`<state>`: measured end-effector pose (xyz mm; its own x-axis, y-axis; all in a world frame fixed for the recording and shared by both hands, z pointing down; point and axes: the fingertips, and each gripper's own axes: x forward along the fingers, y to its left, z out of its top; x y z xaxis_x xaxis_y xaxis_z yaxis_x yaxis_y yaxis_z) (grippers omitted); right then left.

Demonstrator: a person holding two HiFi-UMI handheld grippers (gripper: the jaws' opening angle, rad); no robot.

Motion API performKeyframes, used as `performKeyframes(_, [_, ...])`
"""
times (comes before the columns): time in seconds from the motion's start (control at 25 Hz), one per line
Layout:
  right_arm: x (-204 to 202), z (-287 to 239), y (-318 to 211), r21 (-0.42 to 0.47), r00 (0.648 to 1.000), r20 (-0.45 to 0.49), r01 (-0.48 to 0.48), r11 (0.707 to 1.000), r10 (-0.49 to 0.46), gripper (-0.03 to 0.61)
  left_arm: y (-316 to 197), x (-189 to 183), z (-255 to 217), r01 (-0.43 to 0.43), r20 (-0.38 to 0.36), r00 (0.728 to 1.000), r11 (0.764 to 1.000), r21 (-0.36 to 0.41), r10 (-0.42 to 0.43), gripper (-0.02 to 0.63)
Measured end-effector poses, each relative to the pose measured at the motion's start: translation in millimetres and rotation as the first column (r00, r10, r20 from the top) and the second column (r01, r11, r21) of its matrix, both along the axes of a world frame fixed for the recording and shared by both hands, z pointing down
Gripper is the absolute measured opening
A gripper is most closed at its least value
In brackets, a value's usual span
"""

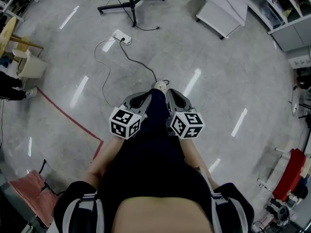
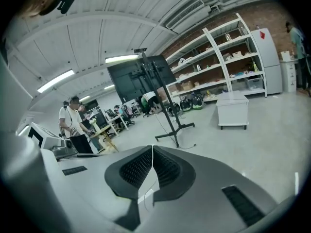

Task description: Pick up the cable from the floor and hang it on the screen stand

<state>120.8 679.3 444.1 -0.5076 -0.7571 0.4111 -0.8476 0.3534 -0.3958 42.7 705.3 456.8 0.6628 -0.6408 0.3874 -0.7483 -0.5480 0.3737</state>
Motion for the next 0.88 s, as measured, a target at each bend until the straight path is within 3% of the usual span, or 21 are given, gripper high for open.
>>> performKeyframes(0.32, [-16, 12, -67, -0.02, 0.996, 0.026, 0.082, 0.996, -0.082, 0.025, -73, -4, 3, 0.053, -0.012, 0.998, 0.999, -0.008, -0.053, 0.023])
performKeyframes(0.88, [19, 15, -231, -0.066, 0.996, 0.023, 0.087, 0.994, -0.086, 0.025, -238, 21, -3, 0.084, -0.021, 0.996, 0.996, -0.026, -0.084, 0.023])
